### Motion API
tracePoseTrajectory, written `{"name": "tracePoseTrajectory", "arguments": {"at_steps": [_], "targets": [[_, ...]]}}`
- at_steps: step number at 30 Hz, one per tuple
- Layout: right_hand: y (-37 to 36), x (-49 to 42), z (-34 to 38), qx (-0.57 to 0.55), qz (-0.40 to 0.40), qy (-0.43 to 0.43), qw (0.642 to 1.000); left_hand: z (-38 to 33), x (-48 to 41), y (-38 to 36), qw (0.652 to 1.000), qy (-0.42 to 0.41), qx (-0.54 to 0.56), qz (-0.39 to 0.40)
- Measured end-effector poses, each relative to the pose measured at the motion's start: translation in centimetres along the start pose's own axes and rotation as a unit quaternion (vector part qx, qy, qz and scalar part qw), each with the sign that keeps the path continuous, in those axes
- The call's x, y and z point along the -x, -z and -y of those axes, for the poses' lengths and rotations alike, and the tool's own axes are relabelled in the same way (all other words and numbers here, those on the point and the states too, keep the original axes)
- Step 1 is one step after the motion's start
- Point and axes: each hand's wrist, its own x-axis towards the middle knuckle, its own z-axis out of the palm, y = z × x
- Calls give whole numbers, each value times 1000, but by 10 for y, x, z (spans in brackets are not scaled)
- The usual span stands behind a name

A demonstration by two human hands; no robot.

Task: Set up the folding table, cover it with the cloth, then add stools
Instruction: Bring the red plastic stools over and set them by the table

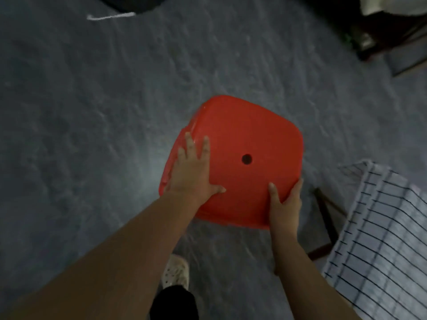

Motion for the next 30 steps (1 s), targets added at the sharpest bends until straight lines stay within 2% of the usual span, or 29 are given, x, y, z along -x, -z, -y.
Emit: {"name": "tracePoseTrajectory", "arguments": {"at_steps": [3,7,12,15,17,20,25,28,30], "targets": [[44,-23,-32,-4,-49,-65,997,-70,-22,-22,997,-59,-34,32],[84,-52,-61,4,-63,-55,997,-125,-26,-53,994,-83,-66,39],[94,-61,-73,22,-62,-62,996,-133,-26,-65,991,-100,-84,22],[90,-58,-72,49,-87,-74,992,-121,-27,-63,991,-128,-40,29],[85,-53,-67,107,-144,-43,983,-97,-22,-64,986,-161,28,17],[65,-36,-50,168,-195,87,962,-22,11,-72,989,-147,16,-15],[-10,39,-29,173,-72,301,935,159,149,-95,996,52,-62,-38],[-60,122,-20,176,40,368,912,249,238,-95,984,157,-55,-65],[-93,188,-19,193,130,400,886,291,292,-96,974,193,-63,-98]]}}
